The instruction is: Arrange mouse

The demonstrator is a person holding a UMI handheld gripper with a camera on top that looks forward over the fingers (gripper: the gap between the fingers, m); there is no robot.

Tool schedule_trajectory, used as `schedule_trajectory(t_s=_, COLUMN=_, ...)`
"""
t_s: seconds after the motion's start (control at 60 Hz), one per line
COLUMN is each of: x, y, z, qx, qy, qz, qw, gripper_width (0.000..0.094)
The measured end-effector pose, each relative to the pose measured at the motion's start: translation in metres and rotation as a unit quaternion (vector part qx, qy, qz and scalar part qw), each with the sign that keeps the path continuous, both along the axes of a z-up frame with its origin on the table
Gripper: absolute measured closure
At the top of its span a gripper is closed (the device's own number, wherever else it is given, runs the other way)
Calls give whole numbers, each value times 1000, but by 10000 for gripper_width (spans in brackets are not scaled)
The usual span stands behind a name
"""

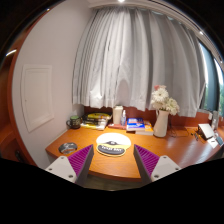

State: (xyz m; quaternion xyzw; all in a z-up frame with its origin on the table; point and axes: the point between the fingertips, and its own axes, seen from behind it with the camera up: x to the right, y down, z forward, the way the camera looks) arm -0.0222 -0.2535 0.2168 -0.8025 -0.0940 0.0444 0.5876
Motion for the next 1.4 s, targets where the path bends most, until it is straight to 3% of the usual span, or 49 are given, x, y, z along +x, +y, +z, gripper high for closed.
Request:
schedule_trajectory(t_s=0.1, x=-21, y=-8, z=-46, qx=-40, qy=-7, qz=8, qw=999, gripper_width=137)
schedule_trajectory(t_s=0.117, x=-15, y=-13, z=-23, qx=-39, qy=-8, qz=7, qw=999, gripper_width=137)
schedule_trajectory(t_s=0.167, x=-43, y=-11, z=-83, qx=-54, qy=-8, qz=14, qw=998, gripper_width=136)
schedule_trajectory(t_s=0.283, x=-91, y=-9, z=-138, qx=-87, qy=-5, qz=27, qw=996, gripper_width=140)
schedule_trajectory(t_s=0.517, x=-205, y=15, z=-197, qx=-139, qy=-7, qz=65, qw=988, gripper_width=138)
schedule_trajectory(t_s=0.8, x=-307, y=91, z=-221, qx=-164, qy=6, qz=59, qw=985, gripper_width=134)
schedule_trajectory(t_s=0.983, x=-328, y=138, z=-223, qx=-169, qy=-8, qz=32, qw=985, gripper_width=144)
schedule_trajectory(t_s=1.233, x=-350, y=188, z=-227, qx=-178, qy=-16, qz=25, qw=984, gripper_width=157)
schedule_trajectory(t_s=1.317, x=-351, y=196, z=-229, qx=-185, qy=-20, qz=20, qw=982, gripper_width=225)
schedule_trajectory(t_s=1.4, x=-344, y=203, z=-234, qx=-191, qy=-33, qz=4, qw=981, gripper_width=373)
